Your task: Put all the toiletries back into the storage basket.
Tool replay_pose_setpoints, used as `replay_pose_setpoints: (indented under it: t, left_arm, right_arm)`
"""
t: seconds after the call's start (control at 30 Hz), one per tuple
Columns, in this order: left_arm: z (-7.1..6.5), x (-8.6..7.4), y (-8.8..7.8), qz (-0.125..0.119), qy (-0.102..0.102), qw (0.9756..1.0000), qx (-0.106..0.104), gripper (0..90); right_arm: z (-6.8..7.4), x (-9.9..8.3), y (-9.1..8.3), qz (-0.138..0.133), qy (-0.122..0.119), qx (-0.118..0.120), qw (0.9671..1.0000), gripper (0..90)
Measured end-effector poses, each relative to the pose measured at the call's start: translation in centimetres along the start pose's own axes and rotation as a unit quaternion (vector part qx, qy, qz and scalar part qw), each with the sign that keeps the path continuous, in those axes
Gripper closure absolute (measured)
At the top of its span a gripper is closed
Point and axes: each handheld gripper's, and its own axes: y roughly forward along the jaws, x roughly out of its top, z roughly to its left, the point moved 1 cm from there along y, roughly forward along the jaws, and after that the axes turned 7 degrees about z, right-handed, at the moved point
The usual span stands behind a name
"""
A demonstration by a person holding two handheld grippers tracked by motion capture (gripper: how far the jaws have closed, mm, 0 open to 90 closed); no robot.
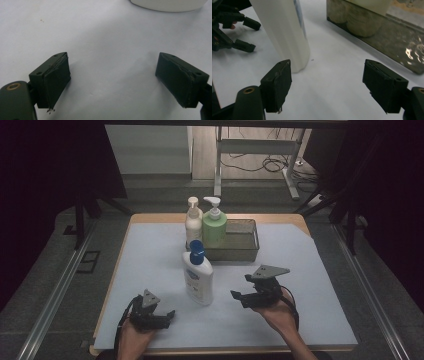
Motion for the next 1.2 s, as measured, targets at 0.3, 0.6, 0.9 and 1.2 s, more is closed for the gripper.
replay_pose_setpoints:
  t: [0.3, 0.6, 0.9, 1.2]
  left_arm:
    - [0.0, 0.0, 0.0, -0.001, -0.001, 1.0, 0.0, 12.2]
    - [0.0, 0.0, 0.0, 0.0, -0.002, 1.0, -0.001, 12.3]
    - [0.0, 0.0, 0.0, 0.0, -0.001, 1.0, 0.0, 12.3]
    - [0.0, 0.0, 0.0, -0.001, -0.002, 1.0, 0.002, 12.2]
  right_arm:
    - [1.8, 2.5, 0.8, -0.007, -0.021, 0.002, 0.9998, 18.1]
    - [3.3, 4.5, 2.1, -0.003, -0.042, 0.001, 0.9991, 16.1]
    - [4.7, 6.3, 3.9, -0.007, -0.054, -0.001, 0.9985, 16.5]
    - [5.5, 7.4, 5.7, -0.01, -0.054, -0.006, 0.9985, 20.5]
